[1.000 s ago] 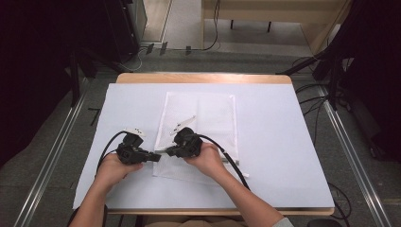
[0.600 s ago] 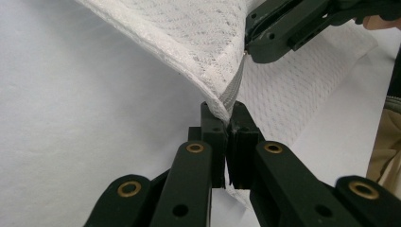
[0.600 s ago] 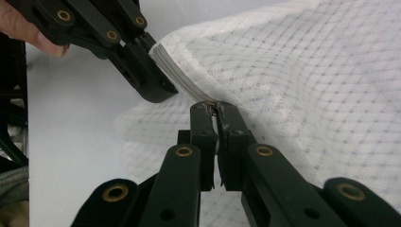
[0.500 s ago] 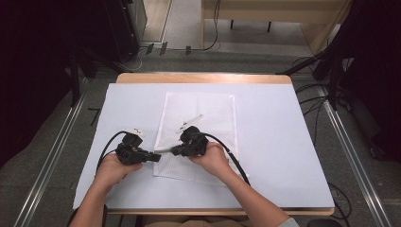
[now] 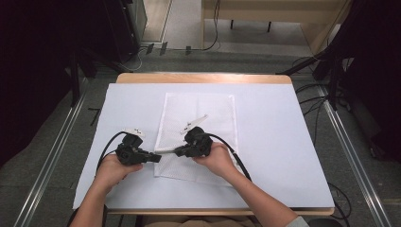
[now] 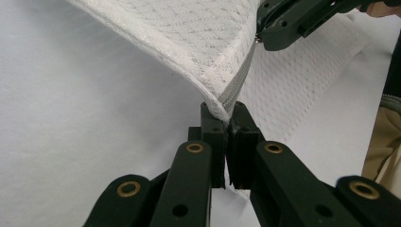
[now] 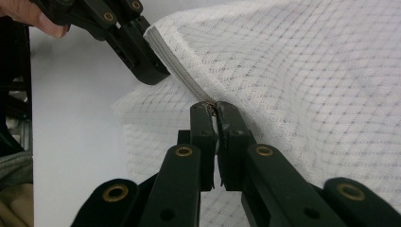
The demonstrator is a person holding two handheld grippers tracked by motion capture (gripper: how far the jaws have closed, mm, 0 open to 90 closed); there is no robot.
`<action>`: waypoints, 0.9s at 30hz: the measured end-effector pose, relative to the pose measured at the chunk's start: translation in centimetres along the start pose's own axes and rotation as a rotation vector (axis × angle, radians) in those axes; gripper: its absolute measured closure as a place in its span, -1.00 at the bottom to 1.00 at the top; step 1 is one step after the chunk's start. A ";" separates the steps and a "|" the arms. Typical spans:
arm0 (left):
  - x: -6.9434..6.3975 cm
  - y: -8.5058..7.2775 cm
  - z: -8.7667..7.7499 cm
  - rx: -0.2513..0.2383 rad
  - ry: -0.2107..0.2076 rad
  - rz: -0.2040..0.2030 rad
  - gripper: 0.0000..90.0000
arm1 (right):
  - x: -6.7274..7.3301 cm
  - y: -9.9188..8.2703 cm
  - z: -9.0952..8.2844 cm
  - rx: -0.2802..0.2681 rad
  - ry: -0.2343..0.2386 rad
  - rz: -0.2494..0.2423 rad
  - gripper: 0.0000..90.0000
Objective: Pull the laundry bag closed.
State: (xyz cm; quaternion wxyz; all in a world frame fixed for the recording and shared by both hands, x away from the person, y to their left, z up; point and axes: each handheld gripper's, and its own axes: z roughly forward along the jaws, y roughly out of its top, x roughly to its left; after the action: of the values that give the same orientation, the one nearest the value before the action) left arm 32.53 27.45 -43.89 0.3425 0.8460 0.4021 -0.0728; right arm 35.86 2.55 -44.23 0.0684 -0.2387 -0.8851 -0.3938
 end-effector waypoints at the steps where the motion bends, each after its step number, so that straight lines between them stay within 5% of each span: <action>1: 0.0 0.0 0.0 0.002 0.001 0.000 0.96 | 0.0 0.0 -0.1 0.004 0.000 -0.012 0.96; 27: 0.0 0.0 0.0 0.010 -0.007 0.001 0.96 | -1.7 -1.8 -2.1 0.011 -0.030 0.040 0.96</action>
State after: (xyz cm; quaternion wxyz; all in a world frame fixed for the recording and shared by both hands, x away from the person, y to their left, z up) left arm 32.55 27.40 -43.90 0.3400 0.8475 0.4001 -0.0777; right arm 36.38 -0.67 -44.54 0.0643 -0.2620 -0.8831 -0.3838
